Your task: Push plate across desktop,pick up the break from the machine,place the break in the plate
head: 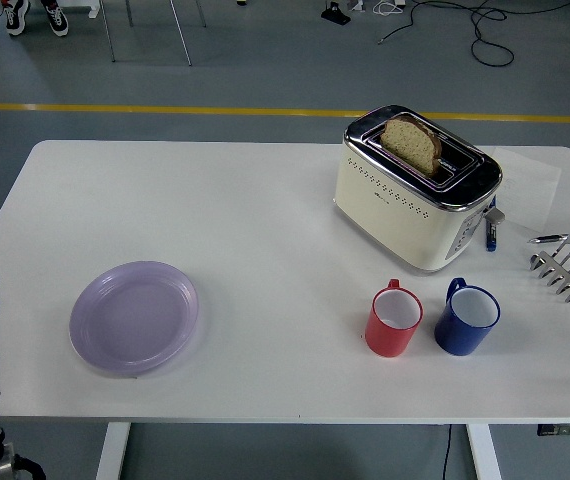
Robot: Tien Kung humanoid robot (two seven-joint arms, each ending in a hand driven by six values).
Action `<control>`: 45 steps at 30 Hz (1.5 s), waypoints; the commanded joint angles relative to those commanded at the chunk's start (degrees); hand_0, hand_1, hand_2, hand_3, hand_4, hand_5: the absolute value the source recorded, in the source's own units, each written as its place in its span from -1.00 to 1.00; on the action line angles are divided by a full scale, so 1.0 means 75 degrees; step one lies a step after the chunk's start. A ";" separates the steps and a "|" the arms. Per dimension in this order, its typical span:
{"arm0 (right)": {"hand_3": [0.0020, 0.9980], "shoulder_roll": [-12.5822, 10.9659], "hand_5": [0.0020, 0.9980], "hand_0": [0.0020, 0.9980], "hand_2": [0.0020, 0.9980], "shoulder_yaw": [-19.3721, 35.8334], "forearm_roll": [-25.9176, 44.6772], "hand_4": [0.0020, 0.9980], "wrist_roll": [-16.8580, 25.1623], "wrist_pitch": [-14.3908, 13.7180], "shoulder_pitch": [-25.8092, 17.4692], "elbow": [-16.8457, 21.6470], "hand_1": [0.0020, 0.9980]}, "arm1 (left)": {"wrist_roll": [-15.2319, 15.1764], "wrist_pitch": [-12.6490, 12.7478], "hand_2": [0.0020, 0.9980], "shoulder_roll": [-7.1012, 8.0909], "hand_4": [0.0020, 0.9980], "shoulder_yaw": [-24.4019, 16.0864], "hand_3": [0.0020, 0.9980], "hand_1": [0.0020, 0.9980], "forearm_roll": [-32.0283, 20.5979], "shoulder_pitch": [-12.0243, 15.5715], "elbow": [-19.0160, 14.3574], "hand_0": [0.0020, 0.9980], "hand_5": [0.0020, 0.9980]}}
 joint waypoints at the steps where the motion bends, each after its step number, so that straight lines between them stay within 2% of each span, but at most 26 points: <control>1: 0.74 -0.0001 0.37 0.91 0.77 0.0000 0.0000 0.21 0.0000 0.0000 0.0001 0.0002 0.71 | -0.0003 0.0000 1.00 0.0004 0.18 0.0003 1.00 1.00 0.0009 -0.0003 0.0006 1.00 1.00; 5: 0.74 -0.0005 0.37 0.91 0.77 0.0001 0.0001 0.21 0.0001 -0.0001 0.0010 0.0005 0.71 | -0.0027 -0.0044 1.00 0.0029 0.18 0.0017 1.00 1.00 0.0095 -0.0028 0.0045 1.00 1.00; 11: 0.74 0.0003 0.37 0.91 0.77 -0.0014 0.0000 0.21 -0.0003 -0.0005 0.0008 -0.0003 0.71 | -0.0010 -0.0230 1.00 0.0051 0.17 0.0013 1.00 1.00 0.0609 -0.0076 0.0186 1.00 1.00; 15: 0.74 -0.0001 0.37 0.91 0.77 -0.0019 0.0001 0.21 0.0000 -0.0007 0.0014 -0.0002 0.71 | -0.0097 -0.0223 1.00 0.0044 0.17 0.0004 1.00 1.00 0.0823 -0.0083 0.0281 1.00 1.00; 23: 0.74 -0.0008 0.37 0.91 0.77 -0.0034 0.0005 0.21 0.0002 -0.0011 0.0008 -0.0014 0.71 | -0.0224 -0.0178 1.00 0.0040 0.17 0.0037 1.00 1.00 0.0715 -0.0073 0.0501 1.00 1.00; 35: 0.73 0.0057 0.36 0.91 0.77 -0.0031 0.0016 0.21 0.0003 -0.0014 -0.0007 -0.0054 0.71 | -0.0169 -0.0337 1.00 0.0048 0.17 0.0143 1.00 0.99 0.0635 -0.0096 0.0728 1.00 1.00; 45: 0.73 0.0100 0.36 0.91 0.77 -0.0026 0.0028 0.20 0.0000 -0.0012 0.0050 -0.0062 0.71 | 0.0081 -0.1010 1.00 0.0155 0.17 0.0383 1.00 0.96 0.0692 -0.0301 0.1032 0.96 1.00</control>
